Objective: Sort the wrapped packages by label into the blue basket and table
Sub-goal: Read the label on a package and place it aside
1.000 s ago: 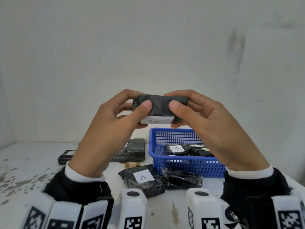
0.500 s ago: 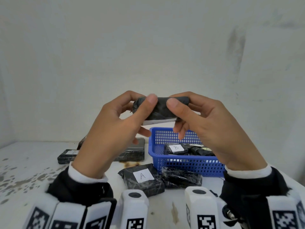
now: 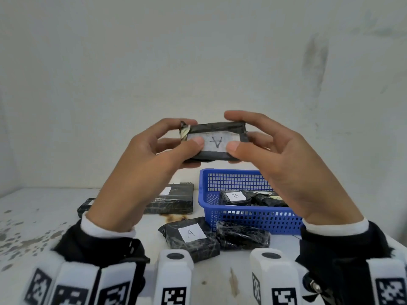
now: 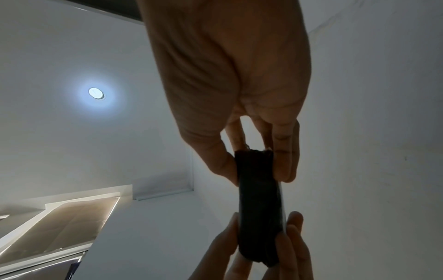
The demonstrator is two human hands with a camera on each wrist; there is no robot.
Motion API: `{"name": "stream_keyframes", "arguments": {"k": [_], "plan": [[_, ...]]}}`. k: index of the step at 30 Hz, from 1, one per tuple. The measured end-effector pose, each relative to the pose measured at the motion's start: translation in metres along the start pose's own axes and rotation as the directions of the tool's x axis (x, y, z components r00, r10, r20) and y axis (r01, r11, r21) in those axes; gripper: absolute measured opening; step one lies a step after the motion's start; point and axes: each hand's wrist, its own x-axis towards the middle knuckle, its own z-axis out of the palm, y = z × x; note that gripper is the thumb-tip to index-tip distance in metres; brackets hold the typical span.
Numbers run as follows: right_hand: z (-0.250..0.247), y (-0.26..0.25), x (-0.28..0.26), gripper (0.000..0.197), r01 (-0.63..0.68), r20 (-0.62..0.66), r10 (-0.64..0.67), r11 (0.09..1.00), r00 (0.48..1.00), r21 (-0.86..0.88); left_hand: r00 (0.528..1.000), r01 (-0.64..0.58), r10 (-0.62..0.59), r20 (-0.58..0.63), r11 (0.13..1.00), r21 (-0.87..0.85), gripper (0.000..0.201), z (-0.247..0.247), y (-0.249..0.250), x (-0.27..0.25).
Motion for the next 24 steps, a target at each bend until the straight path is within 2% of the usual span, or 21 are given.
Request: {"name": "stream_keyframes", "arguments": {"k": [2, 8, 17, 22, 24], "plan": [[0.0, -0.001, -0.001, 0.04, 0.003, 0.009, -0.002, 1.0, 1.0, -0.009, 1.0, -0.011, 0.011, -0.006, 1.0, 0.016, 0.024, 0.001, 0.002, -0.002], [0.003, 0.0, -0.002, 0.036, 0.008, 0.019, -0.007, 0.998, 1.0, -0.068, 0.997, -0.071, 0.072, -0.017, 0.994, 0.08, 0.022, 0.005, 0.002, -0.004], [0.004, 0.004, 0.001, 0.019, -0.007, -0.05, 0.006, 1.0, 0.999, -0.025, 0.996, -0.079, 0.082, -0.03, 0.993, 0.089, 0.015, 0.011, -0.001, -0.004], [0.003, 0.006, 0.002, 0.02, -0.001, -0.06, 0.0, 1.0, 0.998, -0.016, 0.996, -0.086, 0.086, 0.001, 0.995, 0.057, 0.016, 0.01, -0.003, -0.002], [0.003, 0.006, 0.002, 0.028, 0.004, -0.055, -0.003, 1.0, 0.998, 0.011, 0.996, -0.091, 0.09, 0.014, 0.995, 0.038, 0.019, 0.008, -0.004, -0.001]]}}
